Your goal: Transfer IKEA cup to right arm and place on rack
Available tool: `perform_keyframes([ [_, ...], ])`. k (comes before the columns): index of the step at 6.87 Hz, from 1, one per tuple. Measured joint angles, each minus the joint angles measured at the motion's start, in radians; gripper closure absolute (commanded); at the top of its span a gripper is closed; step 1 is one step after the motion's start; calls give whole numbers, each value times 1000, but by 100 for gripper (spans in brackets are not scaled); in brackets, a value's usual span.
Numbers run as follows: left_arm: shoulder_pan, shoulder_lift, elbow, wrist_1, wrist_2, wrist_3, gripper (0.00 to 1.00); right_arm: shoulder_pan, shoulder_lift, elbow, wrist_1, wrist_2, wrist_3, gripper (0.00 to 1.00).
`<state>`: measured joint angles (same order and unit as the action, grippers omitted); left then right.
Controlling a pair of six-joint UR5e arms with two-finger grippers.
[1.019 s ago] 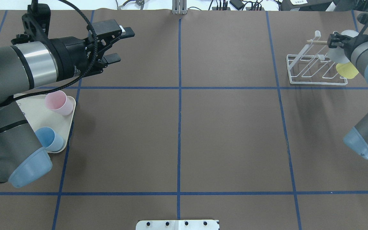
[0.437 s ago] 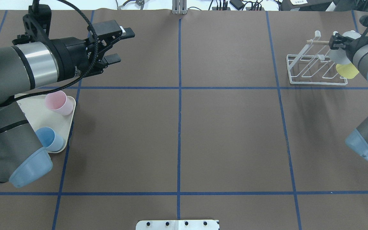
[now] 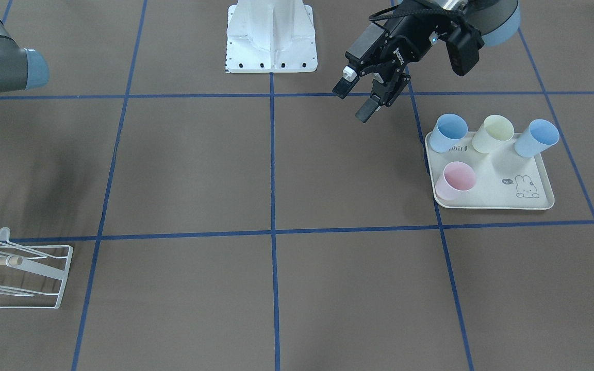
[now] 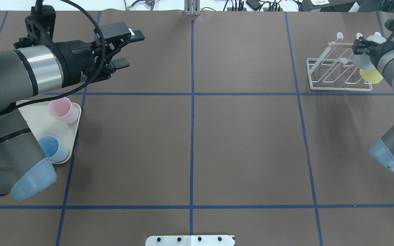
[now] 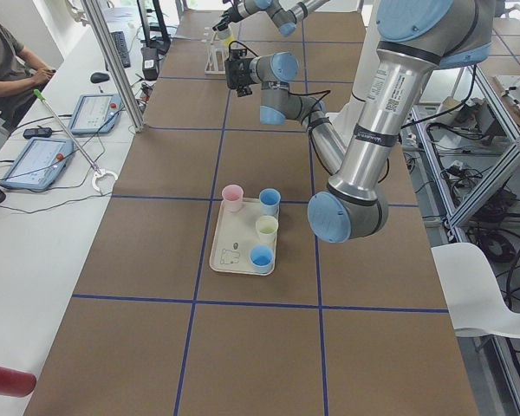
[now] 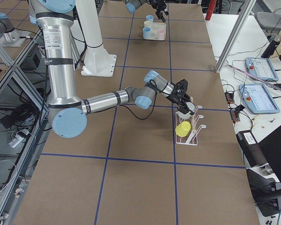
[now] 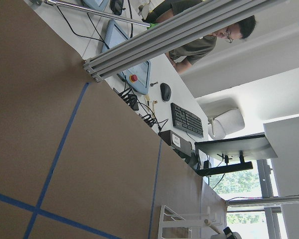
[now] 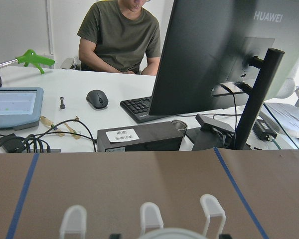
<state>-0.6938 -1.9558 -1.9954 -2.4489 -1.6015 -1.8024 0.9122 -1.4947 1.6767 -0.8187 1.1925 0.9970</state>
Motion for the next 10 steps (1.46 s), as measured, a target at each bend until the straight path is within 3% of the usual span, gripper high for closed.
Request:
perform_keyframes([
  [1, 0, 0, 0, 0, 0, 0, 0, 0, 0, -9, 13, 1, 1, 1],
  [6, 0, 3, -3, 0, 0, 3, 0, -1, -1, -6, 26, 2, -2, 0],
  [8, -13, 27, -9, 16, -37, 78, 0, 1, -7, 66, 17, 35, -3, 0],
  [10, -79, 89, -40, 130, -155, 277, 0, 16, -37, 180, -8, 154, -3, 0],
])
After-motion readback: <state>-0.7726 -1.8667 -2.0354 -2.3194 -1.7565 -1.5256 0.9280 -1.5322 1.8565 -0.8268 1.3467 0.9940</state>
